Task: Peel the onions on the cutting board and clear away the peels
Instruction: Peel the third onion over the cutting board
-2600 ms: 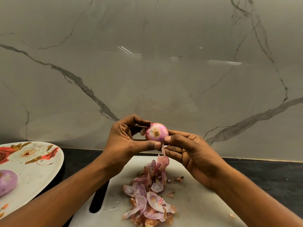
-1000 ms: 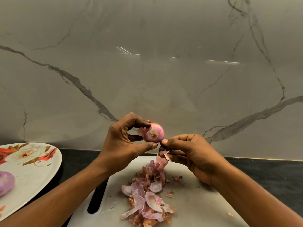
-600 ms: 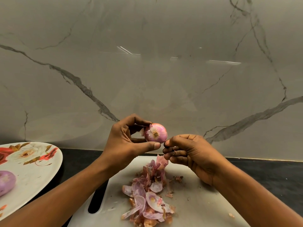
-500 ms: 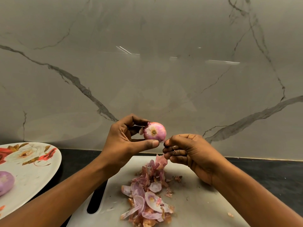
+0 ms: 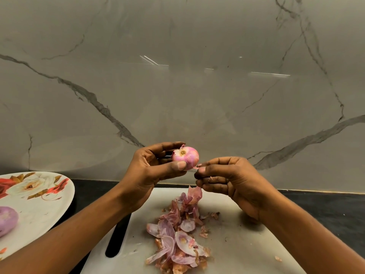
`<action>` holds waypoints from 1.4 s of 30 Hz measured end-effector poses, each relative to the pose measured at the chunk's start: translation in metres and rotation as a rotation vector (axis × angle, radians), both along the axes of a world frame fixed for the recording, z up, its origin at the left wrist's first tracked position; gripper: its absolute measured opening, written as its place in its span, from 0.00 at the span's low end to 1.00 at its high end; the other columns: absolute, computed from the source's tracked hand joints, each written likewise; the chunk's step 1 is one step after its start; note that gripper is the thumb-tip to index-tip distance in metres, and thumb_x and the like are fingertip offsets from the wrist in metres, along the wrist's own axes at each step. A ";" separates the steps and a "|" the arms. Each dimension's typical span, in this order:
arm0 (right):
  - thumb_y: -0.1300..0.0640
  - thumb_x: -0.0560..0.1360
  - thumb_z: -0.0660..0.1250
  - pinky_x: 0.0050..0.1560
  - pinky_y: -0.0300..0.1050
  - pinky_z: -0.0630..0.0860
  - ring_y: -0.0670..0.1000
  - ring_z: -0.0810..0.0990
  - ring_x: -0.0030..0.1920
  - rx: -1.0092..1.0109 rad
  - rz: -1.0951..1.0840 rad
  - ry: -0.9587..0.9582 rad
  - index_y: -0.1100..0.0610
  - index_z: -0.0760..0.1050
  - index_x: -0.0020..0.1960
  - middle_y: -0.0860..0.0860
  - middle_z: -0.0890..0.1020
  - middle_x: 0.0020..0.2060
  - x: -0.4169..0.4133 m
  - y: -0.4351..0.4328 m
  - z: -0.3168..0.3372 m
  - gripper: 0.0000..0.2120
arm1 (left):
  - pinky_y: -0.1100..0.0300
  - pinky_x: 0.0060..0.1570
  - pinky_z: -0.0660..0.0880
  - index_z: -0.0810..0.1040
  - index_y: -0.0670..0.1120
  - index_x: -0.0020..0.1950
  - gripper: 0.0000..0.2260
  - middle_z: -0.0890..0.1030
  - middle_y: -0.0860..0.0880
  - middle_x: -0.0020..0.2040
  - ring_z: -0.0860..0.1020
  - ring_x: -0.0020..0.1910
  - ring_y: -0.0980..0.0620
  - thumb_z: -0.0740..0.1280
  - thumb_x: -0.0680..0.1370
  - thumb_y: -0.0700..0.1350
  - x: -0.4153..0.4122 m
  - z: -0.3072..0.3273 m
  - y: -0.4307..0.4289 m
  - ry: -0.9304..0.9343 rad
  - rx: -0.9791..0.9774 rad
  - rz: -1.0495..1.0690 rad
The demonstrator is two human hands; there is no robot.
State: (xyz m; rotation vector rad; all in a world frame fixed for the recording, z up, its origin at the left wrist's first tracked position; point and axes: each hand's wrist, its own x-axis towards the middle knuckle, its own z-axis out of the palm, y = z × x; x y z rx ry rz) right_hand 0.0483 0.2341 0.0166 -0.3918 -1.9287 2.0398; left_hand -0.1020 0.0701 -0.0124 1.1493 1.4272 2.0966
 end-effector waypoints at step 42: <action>0.62 0.80 0.72 0.40 0.42 0.85 0.59 0.90 0.42 0.190 -0.077 0.010 0.65 0.85 0.47 0.61 0.88 0.41 0.000 -0.001 -0.003 0.06 | 0.56 0.53 0.85 0.85 0.46 0.61 0.25 0.88 0.48 0.57 0.86 0.58 0.47 0.81 0.63 0.40 0.004 -0.001 0.000 0.183 -0.039 0.158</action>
